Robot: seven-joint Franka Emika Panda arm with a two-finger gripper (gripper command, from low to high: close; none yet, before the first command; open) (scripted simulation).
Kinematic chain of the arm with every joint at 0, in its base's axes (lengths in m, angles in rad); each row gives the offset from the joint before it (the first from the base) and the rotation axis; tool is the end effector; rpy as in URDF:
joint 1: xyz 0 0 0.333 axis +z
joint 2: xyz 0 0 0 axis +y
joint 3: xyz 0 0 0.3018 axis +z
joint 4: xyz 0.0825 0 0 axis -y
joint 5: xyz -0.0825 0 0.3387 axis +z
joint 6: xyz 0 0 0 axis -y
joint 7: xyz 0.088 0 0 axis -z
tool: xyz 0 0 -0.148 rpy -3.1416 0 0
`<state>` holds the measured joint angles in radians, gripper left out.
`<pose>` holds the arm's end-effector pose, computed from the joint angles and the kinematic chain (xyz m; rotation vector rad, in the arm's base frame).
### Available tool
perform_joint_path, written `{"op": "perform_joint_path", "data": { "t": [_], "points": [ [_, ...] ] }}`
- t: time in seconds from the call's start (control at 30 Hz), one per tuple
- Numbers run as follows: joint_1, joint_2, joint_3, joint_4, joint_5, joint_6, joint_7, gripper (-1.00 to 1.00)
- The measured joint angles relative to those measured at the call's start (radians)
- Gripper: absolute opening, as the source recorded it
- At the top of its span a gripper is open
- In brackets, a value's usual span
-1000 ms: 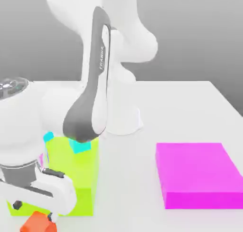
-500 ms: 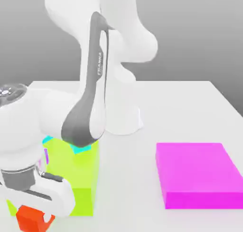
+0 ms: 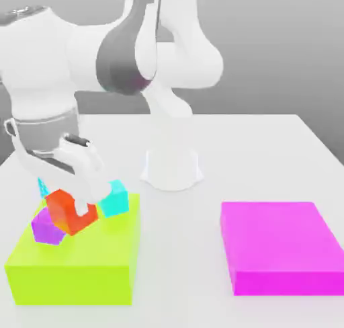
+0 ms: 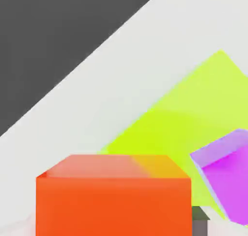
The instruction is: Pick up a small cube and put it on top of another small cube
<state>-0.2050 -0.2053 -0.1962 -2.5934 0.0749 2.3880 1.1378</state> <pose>0.3695 -0.1508 0.3054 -2.1420 2.1828 0.0575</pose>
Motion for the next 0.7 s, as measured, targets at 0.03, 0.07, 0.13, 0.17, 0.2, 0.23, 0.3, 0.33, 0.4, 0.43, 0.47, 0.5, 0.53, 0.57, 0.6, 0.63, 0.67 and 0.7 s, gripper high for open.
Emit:
{"op": "perform_joint_path", "data": {
  "t": [0.03, 0.07, 0.13, 0.17, 0.2, 0.23, 0.3, 0.33, 0.4, 0.43, 0.47, 0.5, 0.53, 0.57, 0.6, 0.63, 0.67, 0.7],
  "points": [
    [-0.008, -0.037, 0.007, -0.024, -0.011, -0.012, 0.038, -1.0],
    [-0.019, -0.073, 0.017, -0.048, -0.021, -0.024, 0.076, -1.0],
    [-0.043, -0.146, 0.04, -0.095, -0.04, -0.047, 0.151, -1.0],
    [-0.056, -0.182, 0.052, -0.119, -0.048, -0.059, 0.188, -1.0],
    [-0.07, -0.218, 0.064, -0.142, -0.056, -0.072, 0.224, -1.0],
    [-0.084, -0.253, 0.077, -0.166, -0.064, -0.084, 0.26, -1.0],
    [-0.113, -0.325, 0.104, -0.214, -0.077, -0.108, 0.33, -1.0],
    [-0.125, -0.36, 0.114, -0.237, -0.085, -0.12, 0.367, -1.0],
    [-0.155, -0.43, 0.143, -0.284, -0.096, -0.144, 0.435, -1.0],
    [-0.163, -0.432, 0.149, -0.302, -0.099, -0.127, 0.451, -1.0],
    [-0.168, -0.417, 0.153, -0.318, -0.1, -0.097, 0.459, -1.0],
    [-0.17, -0.395, 0.154, -0.332, -0.101, -0.06, 0.463, -1.0],
    [-0.172, -0.368, 0.155, -0.346, -0.101, -0.021, 0.464, -1.0],
    [-0.173, -0.34, 0.156, -0.36, -0.102, 0.021, 0.465, -1.0],
    [-0.174, -0.311, 0.156, -0.373, -0.102, 0.064, 0.465, -1.0],
    [-0.174, -0.292, 0.157, -0.381, -0.102, 0.091, 0.465, 1.0],
    [-0.174, -0.292, 0.157, -0.381, -0.102, 0.091, 0.465, 1.0],
    [-0.174, -0.292, 0.157, -0.381, -0.102, 0.091, 0.465, 1.0]
  ]
}}
